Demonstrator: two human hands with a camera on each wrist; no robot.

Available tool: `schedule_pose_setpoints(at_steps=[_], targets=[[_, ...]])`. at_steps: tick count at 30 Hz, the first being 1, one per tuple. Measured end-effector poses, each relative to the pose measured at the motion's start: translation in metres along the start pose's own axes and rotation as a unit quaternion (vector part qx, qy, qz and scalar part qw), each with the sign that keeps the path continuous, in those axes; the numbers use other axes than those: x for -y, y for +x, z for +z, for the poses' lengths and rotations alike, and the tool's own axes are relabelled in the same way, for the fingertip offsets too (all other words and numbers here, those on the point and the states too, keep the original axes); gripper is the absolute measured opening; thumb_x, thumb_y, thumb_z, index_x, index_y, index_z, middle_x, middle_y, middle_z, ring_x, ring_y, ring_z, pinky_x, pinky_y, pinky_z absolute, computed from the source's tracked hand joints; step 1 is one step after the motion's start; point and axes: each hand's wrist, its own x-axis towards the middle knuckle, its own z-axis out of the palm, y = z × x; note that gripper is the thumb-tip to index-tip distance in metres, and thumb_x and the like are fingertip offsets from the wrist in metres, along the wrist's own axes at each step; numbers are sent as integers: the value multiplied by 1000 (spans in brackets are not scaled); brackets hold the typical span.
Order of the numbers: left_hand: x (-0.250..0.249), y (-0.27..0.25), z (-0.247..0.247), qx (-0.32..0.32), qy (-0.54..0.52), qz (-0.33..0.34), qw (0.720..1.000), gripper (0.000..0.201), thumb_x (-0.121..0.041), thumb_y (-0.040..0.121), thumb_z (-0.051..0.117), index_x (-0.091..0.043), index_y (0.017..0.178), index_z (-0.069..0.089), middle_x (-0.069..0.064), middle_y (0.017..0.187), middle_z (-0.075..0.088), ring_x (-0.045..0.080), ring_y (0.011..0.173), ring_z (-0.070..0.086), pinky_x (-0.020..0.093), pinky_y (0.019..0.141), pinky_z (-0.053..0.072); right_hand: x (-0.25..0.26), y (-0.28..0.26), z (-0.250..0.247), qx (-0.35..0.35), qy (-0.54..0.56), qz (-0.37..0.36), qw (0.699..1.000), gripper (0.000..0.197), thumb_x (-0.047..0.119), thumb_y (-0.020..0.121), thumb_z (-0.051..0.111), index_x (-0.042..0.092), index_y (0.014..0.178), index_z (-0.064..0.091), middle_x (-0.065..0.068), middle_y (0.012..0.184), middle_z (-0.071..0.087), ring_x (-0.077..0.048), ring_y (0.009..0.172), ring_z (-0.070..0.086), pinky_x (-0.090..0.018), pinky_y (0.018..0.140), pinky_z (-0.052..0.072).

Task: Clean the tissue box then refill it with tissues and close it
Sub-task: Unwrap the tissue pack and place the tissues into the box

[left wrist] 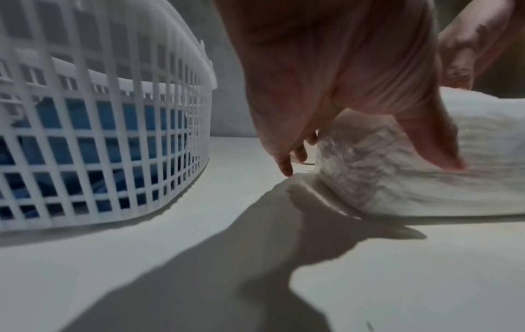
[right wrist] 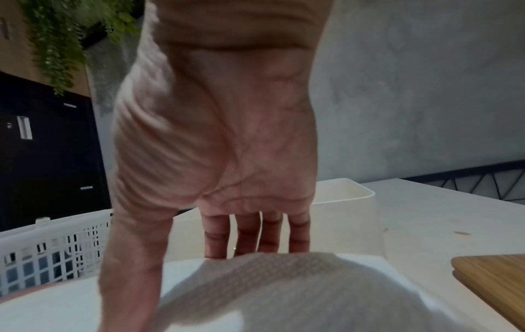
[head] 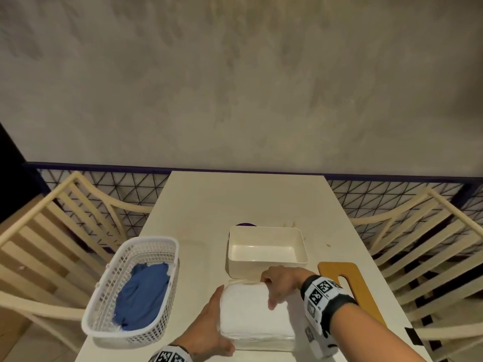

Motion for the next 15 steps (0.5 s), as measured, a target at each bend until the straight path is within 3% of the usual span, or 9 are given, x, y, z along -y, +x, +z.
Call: schedule_pose_setpoints(at_steps=[2, 6, 9, 13, 15], targets=[[1, 0, 0, 0, -18, 14, 1000, 135, -23, 43, 86, -40, 143, -4, -11, 148, 23, 10, 135, 29, 36, 115, 29, 0, 2, -1, 12, 13, 3, 1000, 32, 25, 75, 76, 23, 83, 45, 6, 83, 52, -20, 85, 50, -27, 64, 42], [2, 0, 1, -5, -22, 5, 1000, 132, -22, 46, 84, -37, 143, -5, -13, 143, 25, 10, 131, 31, 28, 112, 29, 1, 2, -1, 44, 10, 18, 999, 49, 28, 75, 75, 11, 112, 49, -5, 110, 62, -24, 99, 59, -39, 87, 50], [2, 2, 1, -7, -23, 14, 1000, 130, -22, 46, 85, -39, 142, -1, -13, 141, 28, 9, 128, 34, 27, 110, 33, 3, 2, -2, 56, -3, 19, 998, 50, 29, 75, 75, 8, 113, 50, -7, 115, 62, -25, 100, 57, -40, 91, 49], [3, 2, 1, -12, -23, 14, 1000, 129, -22, 46, 85, -39, 142, 0, -14, 139, 27, 9, 126, 35, 27, 108, 36, 6, 4, -4, 83, 1, 34, 996, 74, 29, 76, 74, 9, 135, 35, -8, 135, 50, -28, 119, 50, -42, 100, 43], [4, 3, 1, -15, -21, 17, 1000, 128, -22, 45, 85, -39, 142, 3, -16, 139, 27, 7, 126, 36, 27, 107, 37, 7, 4, -5, 89, -2, 39, 995, 77, 31, 74, 76, 9, 135, 33, -8, 136, 49, -28, 119, 50, -44, 101, 43]])
